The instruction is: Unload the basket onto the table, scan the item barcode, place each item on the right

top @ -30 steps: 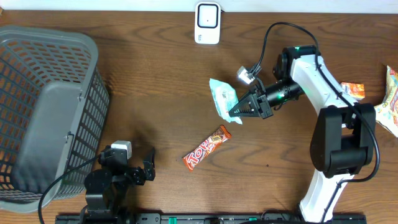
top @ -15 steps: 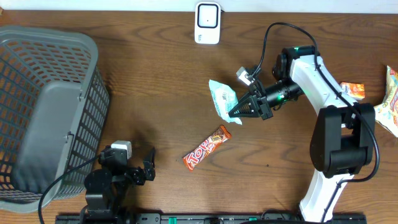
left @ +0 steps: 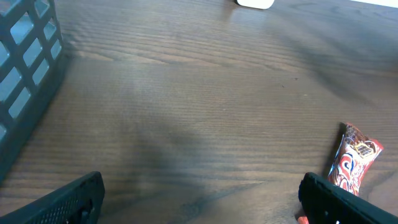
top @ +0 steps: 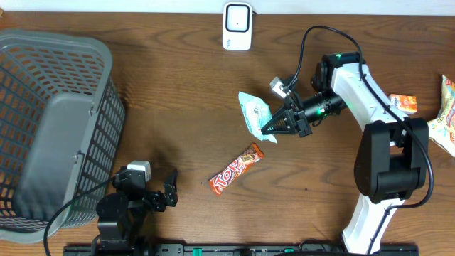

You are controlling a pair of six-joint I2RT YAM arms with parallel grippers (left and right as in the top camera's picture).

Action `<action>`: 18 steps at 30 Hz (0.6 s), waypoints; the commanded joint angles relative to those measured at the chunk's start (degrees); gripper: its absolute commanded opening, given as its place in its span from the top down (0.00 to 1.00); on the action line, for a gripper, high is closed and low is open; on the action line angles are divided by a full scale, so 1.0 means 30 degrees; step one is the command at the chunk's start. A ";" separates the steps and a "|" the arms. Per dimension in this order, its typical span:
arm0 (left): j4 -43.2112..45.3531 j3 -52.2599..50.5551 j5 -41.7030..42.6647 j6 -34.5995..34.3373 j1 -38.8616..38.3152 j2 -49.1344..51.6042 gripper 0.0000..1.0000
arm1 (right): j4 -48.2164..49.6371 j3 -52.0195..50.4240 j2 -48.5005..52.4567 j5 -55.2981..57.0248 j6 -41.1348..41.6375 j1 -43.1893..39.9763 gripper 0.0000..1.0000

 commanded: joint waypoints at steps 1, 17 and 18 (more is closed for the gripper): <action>-0.0211 -0.0197 0.0233 0.0189 0.0066 -0.0029 0.00 | 0.0000 -0.0066 0.0117 -0.0138 -0.0481 0.0262 0.99; -0.0211 -0.0197 0.0233 0.0182 0.0066 -0.0029 0.00 | 0.0219 -0.0058 0.0117 -0.0022 -0.0488 0.0262 0.99; -0.0211 -0.0197 0.0233 0.0189 0.0066 -0.0029 0.00 | 0.0240 -0.0058 0.0117 -0.0066 -0.0488 0.0262 0.99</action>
